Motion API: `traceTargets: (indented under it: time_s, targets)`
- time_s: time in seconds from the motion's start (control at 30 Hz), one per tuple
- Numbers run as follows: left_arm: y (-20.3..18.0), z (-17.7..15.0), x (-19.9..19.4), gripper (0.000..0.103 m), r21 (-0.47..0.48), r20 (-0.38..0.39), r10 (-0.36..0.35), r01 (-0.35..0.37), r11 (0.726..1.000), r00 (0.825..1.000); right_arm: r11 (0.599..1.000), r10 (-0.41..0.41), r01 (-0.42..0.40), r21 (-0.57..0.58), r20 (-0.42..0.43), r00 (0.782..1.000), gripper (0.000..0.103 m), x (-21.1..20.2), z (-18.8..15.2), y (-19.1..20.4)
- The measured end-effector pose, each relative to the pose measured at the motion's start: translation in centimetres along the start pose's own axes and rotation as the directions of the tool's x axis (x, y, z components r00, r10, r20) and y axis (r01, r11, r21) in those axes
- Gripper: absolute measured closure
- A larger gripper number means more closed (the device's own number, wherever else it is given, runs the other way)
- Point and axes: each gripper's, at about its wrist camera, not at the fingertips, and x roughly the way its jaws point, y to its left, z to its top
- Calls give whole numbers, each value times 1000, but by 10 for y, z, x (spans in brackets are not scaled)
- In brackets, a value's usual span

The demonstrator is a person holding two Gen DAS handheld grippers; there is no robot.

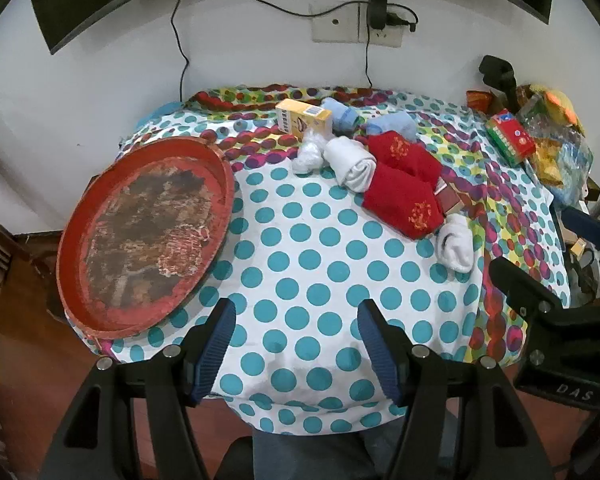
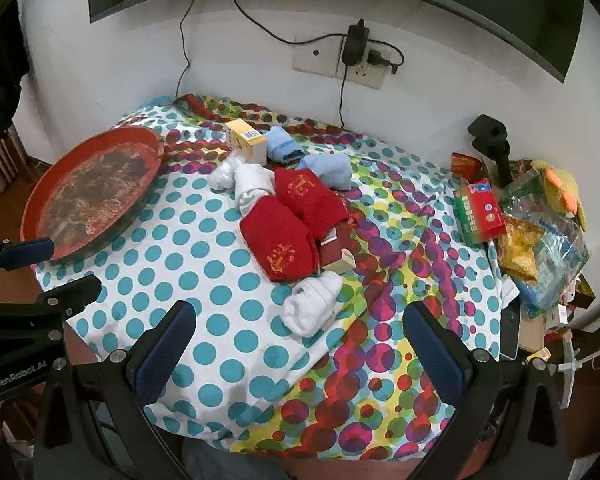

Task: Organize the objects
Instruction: 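Move both grippers toward the socks on the cloth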

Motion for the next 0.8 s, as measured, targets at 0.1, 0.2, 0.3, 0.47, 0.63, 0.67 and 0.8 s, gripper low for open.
traceTargets:
  time_s: [0.1, 0.2, 0.3, 0.47, 0.63, 0.67, 0.8]
  targets:
    - [-2, 1, 5, 38, 6, -6, -7, 7, 1000, 1000, 1000, -7, 7, 1, -5, 1000, 0, 4, -1, -2]
    - [-3, 2, 11, 38, 10, -14, -17, 17, 1000, 1000, 1000, -20, 20, -5, -10, 1000, 0, 8, -3, -2]
    - [-5, 3, 16, 38, 15, -25, -21, 22, 1000, 999, 1000, -27, 27, -5, -16, 999, 0, 12, -4, -4]
    - [-6, 4, 22, 38, 22, -34, -28, 29, 999, 999, 1000, -31, 31, -3, -26, 999, 0, 18, -4, -7]
    - [-4, 6, 30, 38, 19, -50, -29, 30, 999, 998, 1000, -18, 18, -5, -26, 999, 0, 23, -4, -8]
    - [-3, 6, 32, 38, 16, -53, -30, 30, 999, 998, 1000, -13, 13, -3, -26, 1000, 0, 24, -4, -8]
    - [-2, 7, 40, 38, 13, -71, -28, 29, 999, 997, 1000, 12, -12, 4, -22, 1000, 0, 34, -4, -10]
